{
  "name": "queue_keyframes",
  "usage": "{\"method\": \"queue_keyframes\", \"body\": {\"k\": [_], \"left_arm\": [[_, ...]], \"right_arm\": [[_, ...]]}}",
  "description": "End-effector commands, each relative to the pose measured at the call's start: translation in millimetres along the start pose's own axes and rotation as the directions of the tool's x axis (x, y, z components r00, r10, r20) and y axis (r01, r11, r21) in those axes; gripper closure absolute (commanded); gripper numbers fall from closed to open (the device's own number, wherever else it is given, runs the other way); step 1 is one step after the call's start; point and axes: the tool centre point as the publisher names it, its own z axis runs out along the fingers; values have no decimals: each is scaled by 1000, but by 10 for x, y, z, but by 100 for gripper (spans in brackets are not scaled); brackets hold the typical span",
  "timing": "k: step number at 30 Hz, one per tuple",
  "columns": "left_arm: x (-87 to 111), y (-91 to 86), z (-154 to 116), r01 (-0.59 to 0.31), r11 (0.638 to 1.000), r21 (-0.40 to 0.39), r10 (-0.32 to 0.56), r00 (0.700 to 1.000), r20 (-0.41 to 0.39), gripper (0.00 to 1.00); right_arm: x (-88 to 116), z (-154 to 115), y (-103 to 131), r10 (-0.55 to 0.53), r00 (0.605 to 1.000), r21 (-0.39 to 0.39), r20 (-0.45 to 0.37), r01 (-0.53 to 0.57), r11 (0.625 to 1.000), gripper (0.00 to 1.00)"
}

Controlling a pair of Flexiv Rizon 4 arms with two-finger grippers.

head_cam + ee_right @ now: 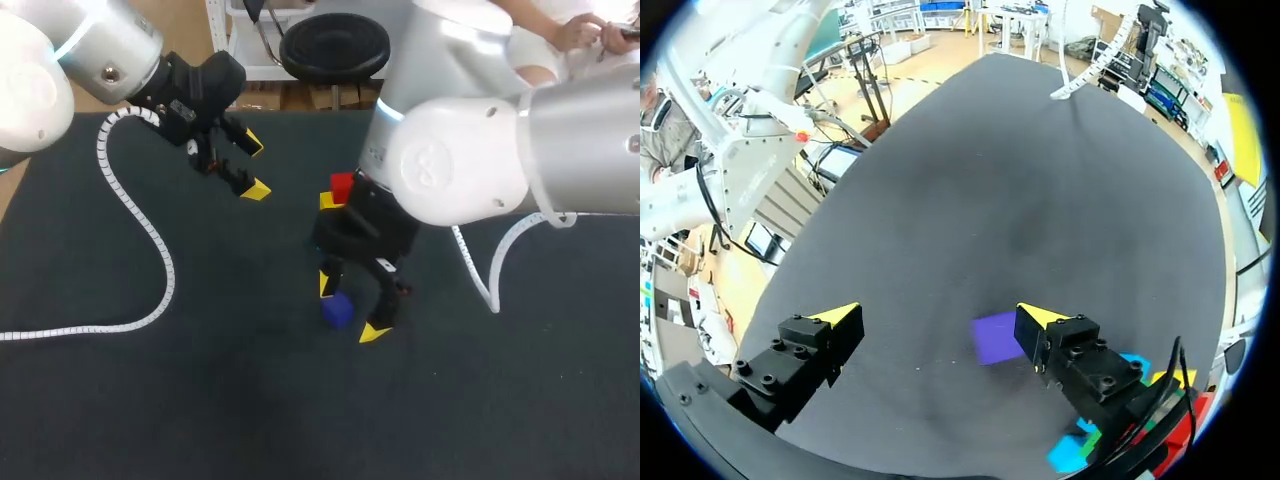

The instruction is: Place the blue cubes, place green cubes on the blue cubes, place the yellow cubes on the green cubes, then place the red cubes on the yellow cubes, and place purple cube on the red cubes.

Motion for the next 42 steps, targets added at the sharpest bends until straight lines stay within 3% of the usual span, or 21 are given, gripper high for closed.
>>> {"method": "queue_keyframes", "body": {"k": [1,9,22,28,32,42], "left_arm": [[3,20,1,-3,1000,4,3,1000,1,0],[3,20,1,-3,1000,4,3,1000,1,0],[3,20,1,-3,1000,4,3,1000,1,0],[3,20,1,-3,1000,4,3,1000,1,0],[3,20,1,-3,1000,4,3,1000,1,0],[3,20,1,-3,1000,4,3,1000,1,0]], "right_arm": [[5,-3,-66,-2,1000,0,-5,2,1000,0],[97,62,-145,12,1000,-4,-15,-12,1000,0],[209,53,-226,74,997,54,8,-74,996,0],[245,63,-225,86,996,48,6,-86,995,0],[259,18,-189,78,995,-9,68,-78,997,0],[256,-9,-151,62,995,-2,76,-62,998,0]]}}
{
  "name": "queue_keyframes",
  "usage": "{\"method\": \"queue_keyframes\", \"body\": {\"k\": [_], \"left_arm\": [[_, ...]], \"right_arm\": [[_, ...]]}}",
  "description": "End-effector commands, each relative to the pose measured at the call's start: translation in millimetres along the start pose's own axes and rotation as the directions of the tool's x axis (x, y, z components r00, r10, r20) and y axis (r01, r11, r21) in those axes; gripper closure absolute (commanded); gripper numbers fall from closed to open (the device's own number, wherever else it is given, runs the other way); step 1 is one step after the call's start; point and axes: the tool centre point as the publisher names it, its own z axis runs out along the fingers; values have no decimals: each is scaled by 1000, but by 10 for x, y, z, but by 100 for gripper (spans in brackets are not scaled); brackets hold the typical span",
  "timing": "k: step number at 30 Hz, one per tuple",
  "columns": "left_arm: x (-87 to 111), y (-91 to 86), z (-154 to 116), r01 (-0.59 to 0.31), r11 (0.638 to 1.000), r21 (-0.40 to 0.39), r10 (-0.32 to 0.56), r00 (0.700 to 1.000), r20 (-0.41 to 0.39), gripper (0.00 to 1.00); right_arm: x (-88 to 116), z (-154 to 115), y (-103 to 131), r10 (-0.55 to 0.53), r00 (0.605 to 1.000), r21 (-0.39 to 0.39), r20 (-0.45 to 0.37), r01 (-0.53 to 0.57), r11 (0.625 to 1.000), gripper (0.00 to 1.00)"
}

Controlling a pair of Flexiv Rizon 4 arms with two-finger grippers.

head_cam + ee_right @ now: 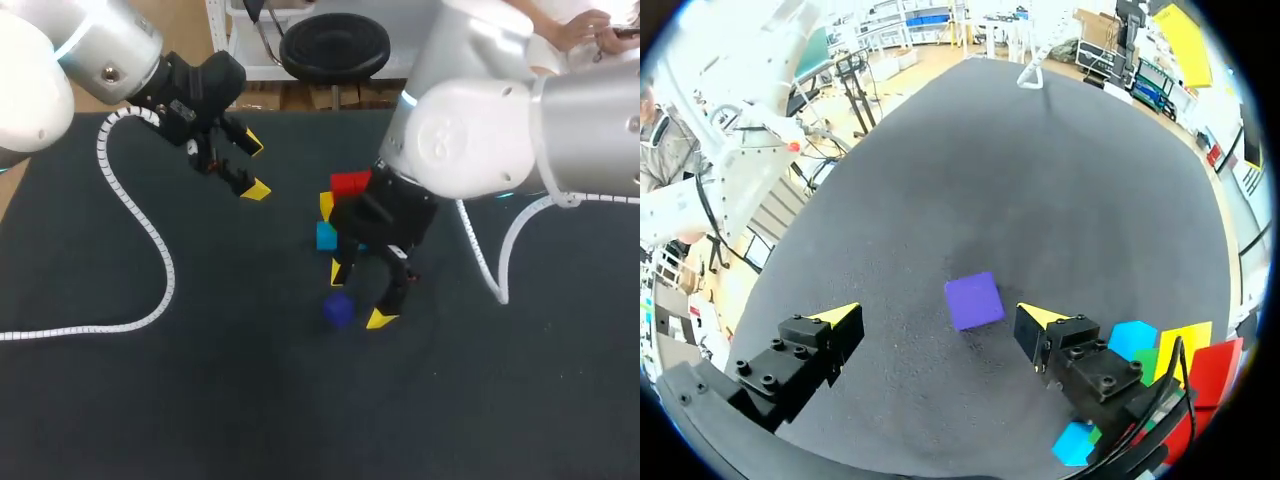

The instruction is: Place the blue cubes, place green cubes on the blue cubes, place the yellow cubes on the green cubes, then place the red cubes on the yellow cubes, and place purple cube on the red cubes.

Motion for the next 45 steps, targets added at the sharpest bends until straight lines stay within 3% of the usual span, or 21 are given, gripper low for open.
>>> {"method": "queue_keyframes", "body": {"k": [1,17,30,43,45], "left_arm": [[3,20,1,-3,1000,4,3,1000,1,0],[3,20,1,-3,1000,4,3,1000,1,0],[3,20,1,-3,1000,4,3,1000,1,0],[3,20,1,-3,1000,4,3,1000,1,0],[3,20,1,-3,1000,4,3,1000,1,0]], "right_arm": [[-3,4,-3,0,1000,0,1,0,1000,0],[47,16,61,14,1000,27,-4,-14,1000,0],[-85,97,-131,-42,999,42,-27,43,998,0],[-89,189,-209,-49,998,38,-31,50,998,0],[-75,198,-201,-46,998,37,-32,47,998,13]]}}
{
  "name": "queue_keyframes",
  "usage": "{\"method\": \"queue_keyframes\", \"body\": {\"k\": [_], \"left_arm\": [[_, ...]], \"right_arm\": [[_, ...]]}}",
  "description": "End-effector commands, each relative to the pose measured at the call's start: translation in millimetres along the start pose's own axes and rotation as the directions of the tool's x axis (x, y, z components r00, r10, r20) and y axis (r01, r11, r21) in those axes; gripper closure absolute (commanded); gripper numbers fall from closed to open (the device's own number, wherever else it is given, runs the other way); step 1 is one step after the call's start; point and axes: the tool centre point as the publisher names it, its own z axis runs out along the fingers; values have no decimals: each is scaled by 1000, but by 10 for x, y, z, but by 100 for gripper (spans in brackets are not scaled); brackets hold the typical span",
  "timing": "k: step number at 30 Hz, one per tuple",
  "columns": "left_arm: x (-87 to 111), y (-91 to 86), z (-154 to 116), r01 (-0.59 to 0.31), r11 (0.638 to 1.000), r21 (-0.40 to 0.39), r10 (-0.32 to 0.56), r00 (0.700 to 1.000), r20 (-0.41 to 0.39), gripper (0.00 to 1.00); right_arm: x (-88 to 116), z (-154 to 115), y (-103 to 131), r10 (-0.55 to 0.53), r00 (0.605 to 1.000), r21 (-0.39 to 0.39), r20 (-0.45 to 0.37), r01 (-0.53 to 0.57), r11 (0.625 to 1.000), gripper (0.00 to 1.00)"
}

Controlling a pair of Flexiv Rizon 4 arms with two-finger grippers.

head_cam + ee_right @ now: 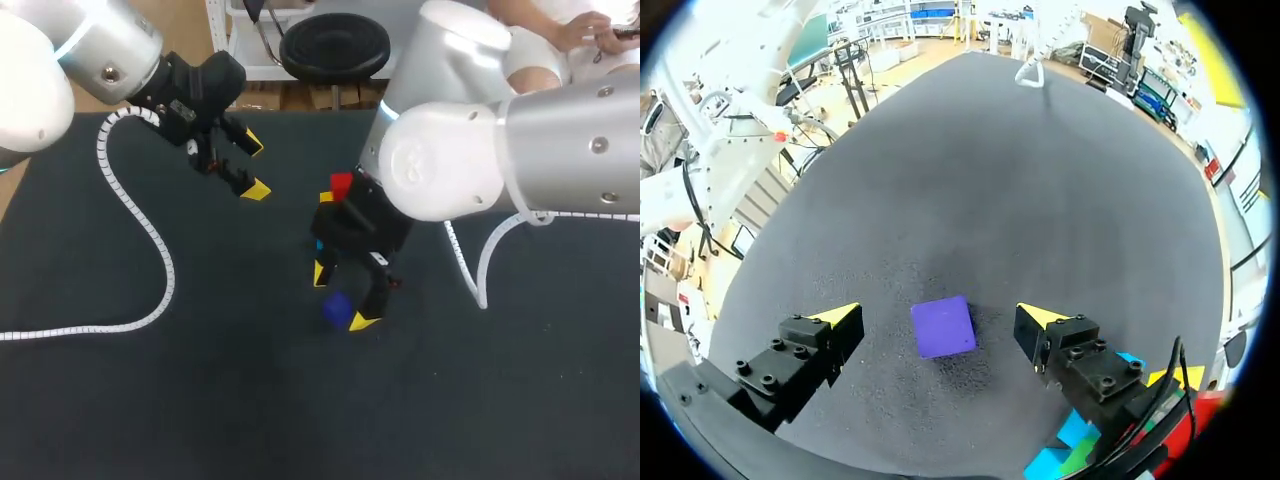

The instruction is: Place the blue cubes, place green cubes on the blue cubes, place the yellow cubes on the green cubes, then place the red cubes on the yellow cubes, and place purple cube on the red cubes.

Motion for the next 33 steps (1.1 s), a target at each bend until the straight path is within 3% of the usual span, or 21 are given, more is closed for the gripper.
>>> {"method": "queue_keyframes", "body": {"k": [1,2,6,8,11,14,15,18,19,20,33], "left_arm": [[3,20,1,-3,1000,4,3,1000,1,0],[3,20,1,-3,1000,4,3,1000,1,0],[3,20,1,-3,1000,4,3,1000,1,0],[3,20,1,-3,1000,4,3,1000,1,0],[3,20,1,-3,1000,4,3,1000,1,0],[3,20,1,-3,1000,4,3,1000,1,0],[3,20,1,-3,1000,4,3,1000,1,0],[3,20,1,-3,1000,4,3,1000,1,0],[3,20,1,-3,1000,4,3,1000,1,0],[3,20,1,-3,1000,4,3,1000,1,0],[3,20,1,-3,1000,4,3,1000,1,0]], "right_arm": [[18,22,-4,5,1000,-3,-1,-5,1000,16],[25,23,0,7,1000,-3,-2,-7,1000,17],[36,22,6,14,1000,-1,-10,-14,1000,46],[43,29,6,16,1000,0,-10,-16,1000,44],[56,57,10,19,1000,-4,-10,-19,1000,32],[73,85,20,24,1000,-8,-10,-24,1000,38],[79,92,24,25,1000,-9,-10,-26,1000,51],[65,87,50,25,1000,-1,-18,-25,1000,70],[59,78,61,25,1000,2,-19,-25,1000,93],[55,70,71,25,999,6,-20,-25,1000,100],[32,-138,289,96,995,67,-11,-95,993,100]]}}
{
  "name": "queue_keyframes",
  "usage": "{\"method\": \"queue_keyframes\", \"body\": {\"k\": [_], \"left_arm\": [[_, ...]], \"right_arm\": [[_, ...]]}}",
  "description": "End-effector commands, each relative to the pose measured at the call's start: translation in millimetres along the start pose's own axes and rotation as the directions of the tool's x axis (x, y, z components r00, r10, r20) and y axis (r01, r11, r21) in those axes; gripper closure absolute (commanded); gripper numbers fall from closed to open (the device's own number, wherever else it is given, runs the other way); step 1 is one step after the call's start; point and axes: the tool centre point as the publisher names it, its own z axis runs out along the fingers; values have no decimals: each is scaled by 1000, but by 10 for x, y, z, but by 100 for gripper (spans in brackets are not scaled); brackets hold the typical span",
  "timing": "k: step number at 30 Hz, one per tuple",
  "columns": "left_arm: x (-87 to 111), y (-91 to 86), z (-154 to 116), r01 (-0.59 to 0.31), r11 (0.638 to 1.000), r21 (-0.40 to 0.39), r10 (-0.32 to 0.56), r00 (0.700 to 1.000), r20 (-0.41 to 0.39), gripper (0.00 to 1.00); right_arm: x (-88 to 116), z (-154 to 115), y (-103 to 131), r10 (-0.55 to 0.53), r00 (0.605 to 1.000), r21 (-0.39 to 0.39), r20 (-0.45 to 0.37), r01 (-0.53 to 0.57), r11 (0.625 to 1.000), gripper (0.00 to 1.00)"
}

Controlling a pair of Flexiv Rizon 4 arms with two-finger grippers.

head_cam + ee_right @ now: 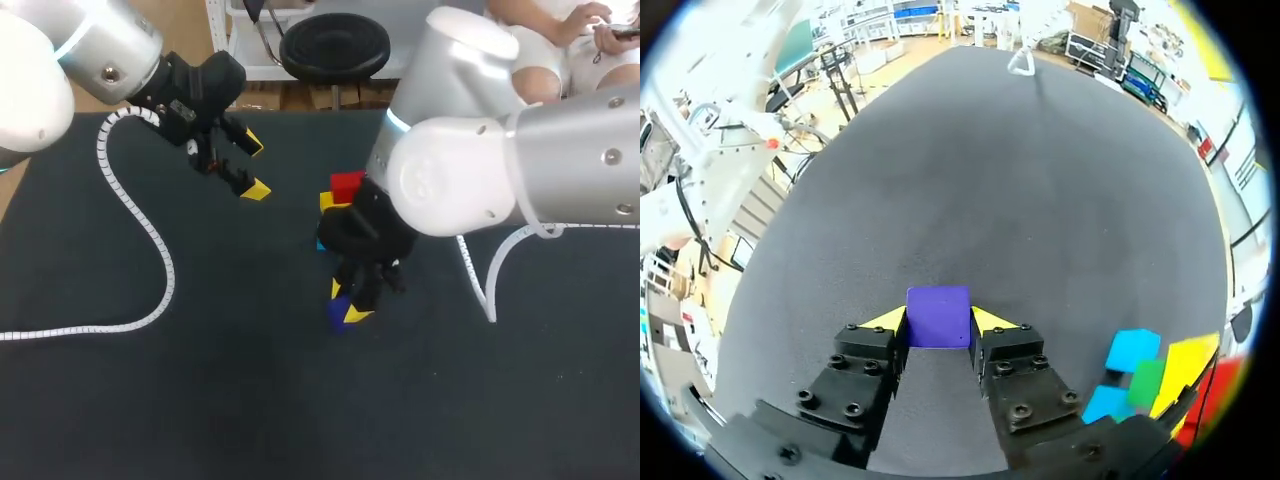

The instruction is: Place the blue cubes, place green cubes on the blue cubes, place the yellow cubes on the green cubes, then place the red cubes on the yellow cubes, and place purple cube on the red cubes.

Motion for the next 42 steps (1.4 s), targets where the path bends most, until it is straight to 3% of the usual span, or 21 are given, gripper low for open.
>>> {"method": "queue_keyframes", "body": {"k": [1,8,9,16,30,42], "left_arm": [[3,20,1,-3,1000,4,3,1000,1,0],[3,20,1,-3,1000,4,3,1000,1,0],[3,20,1,-3,1000,4,3,1000,1,0],[3,20,1,-3,1000,4,3,1000,1,0],[3,20,1,-3,1000,4,3,1000,1,0],[3,20,1,-3,1000,4,3,1000,1,0]], "right_arm": [[12,-148,174,18,1000,44,4,-18,999,100],[124,-251,235,111,990,42,90,-115,992,100],[136,-261,238,84,990,38,111,-89,995,100],[98,-424,216,127,984,62,127,-135,989,100],[99,-690,226,156,985,119,77,-165,979,100],[99,-690,226,156,985,119,77,-165,979,100]]}}
